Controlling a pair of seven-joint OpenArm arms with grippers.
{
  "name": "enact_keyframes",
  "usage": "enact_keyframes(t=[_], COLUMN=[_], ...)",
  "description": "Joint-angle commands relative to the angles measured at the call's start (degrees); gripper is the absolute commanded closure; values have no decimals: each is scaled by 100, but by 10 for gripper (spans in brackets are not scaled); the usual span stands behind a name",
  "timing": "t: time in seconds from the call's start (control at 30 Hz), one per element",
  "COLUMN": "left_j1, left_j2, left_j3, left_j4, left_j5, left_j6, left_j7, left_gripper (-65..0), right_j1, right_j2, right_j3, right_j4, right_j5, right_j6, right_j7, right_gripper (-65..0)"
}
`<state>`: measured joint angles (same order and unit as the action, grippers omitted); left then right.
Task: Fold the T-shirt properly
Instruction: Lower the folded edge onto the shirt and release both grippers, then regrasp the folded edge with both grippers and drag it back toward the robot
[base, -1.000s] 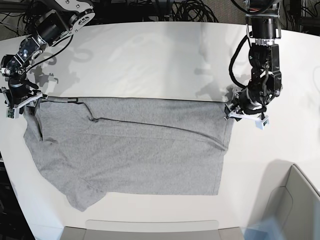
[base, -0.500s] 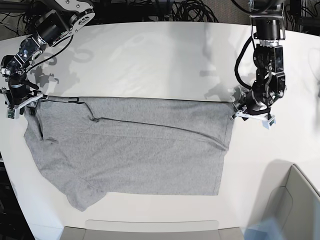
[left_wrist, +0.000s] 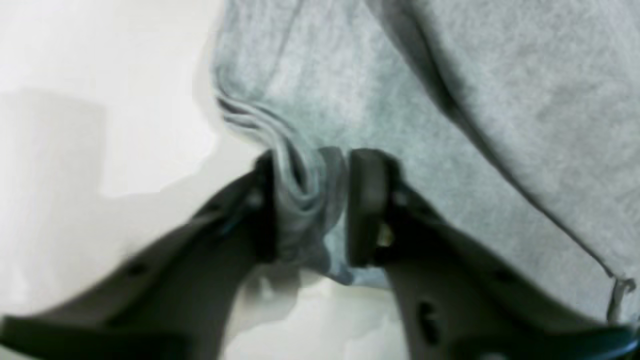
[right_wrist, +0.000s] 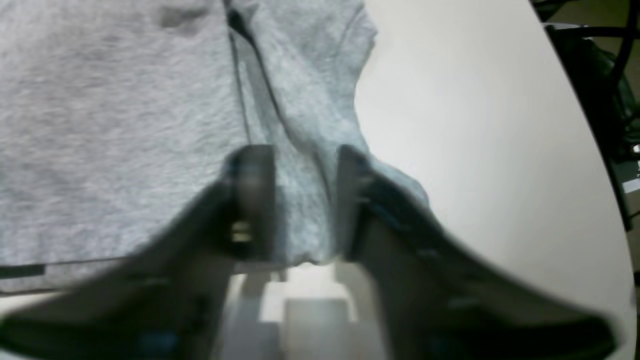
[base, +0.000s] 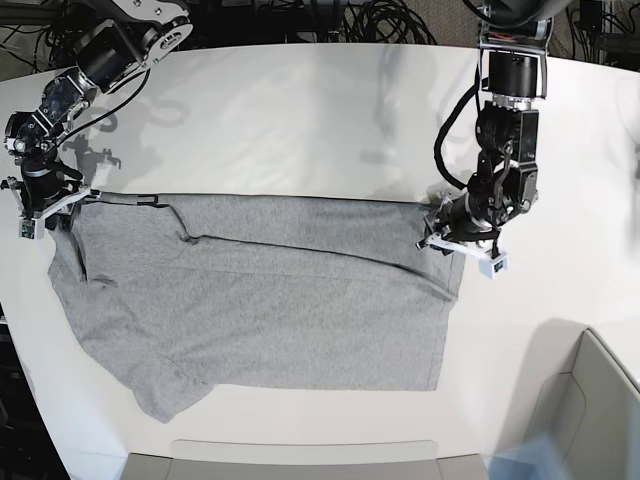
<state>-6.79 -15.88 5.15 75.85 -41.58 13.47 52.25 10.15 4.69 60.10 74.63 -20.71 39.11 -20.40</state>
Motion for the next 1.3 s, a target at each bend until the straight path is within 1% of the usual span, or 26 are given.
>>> enact_keyframes(t=[0.0,0.03,0.07,0.1,0.17,0.23,0.27,0.37,0.43,0.5,0.63,0.7,0.77,0.83,0.93,1.03,1.17,1.27], left_j1=[103,164,261,358,498,639,727,1087,1263,1439,1747,1764,1764,1764,1764,1764,1747,1756], left_j2=[-34,-34,-34,-34,-34,-34,-43,-43,-43,-43,-43,-43,-43,-43,-43,-43,-43,-43], left_j3=[-80,-194,-361,-546,-765,-897,-897,-906,-906,-906,-906,-906,-906,-906,-906,-906,-906,-906], left_j4=[-12,-12,-3,-3,-3,32,129,551,832,1087,1342,1342,1342,1351,1351,1351,1351,1351], left_j5=[48,48,40,40,31,40,48,48,48,48,48,48,48,40,48,31,22,22], left_j6=[99,99,99,99,81,55,55,55,55,55,55,55,55,55,55,55,55,55], left_j7=[283,309,379,450,590,740,749,740,801,819,819,819,819,819,819,819,819,819], left_gripper=[-133,-92,-34,0,0,0,0,0,0,0,0,0,0,0,0,0,0,0], right_j1=[88,88,79,44,-44,-88,-132,-299,-378,-527,-791,-809,-773,-773,-791,-791,-492,-246], right_j2=[81,81,81,81,81,81,81,212,300,309,309,309,309,239,-16,-104,-60,107], right_j3=[-1,-1,-18,-36,-45,-1,-1,-1,8,8,8,8,8,-71,-344,-546,-607,-590], right_j4=[93,93,93,93,93,67,-4,-294,-434,-478,-452,-443,-320,-39,515,787,524,-39], right_j5=[106,106,97,45,-114,-140,-140,-114,-17,36,335,546,598,590,590,598,572,282], right_j6=[89,89,89,89,89,89,89,89,89,89,89,89,89,89,89,89,89,89], right_j7=[146,137,137,137,137,137,137,137,137,137,163,163,146,146,146,146,137,137], right_gripper=[-45,0,0,0,0,0,0,0,0,0,0,0,0,0,0,0,0,0])
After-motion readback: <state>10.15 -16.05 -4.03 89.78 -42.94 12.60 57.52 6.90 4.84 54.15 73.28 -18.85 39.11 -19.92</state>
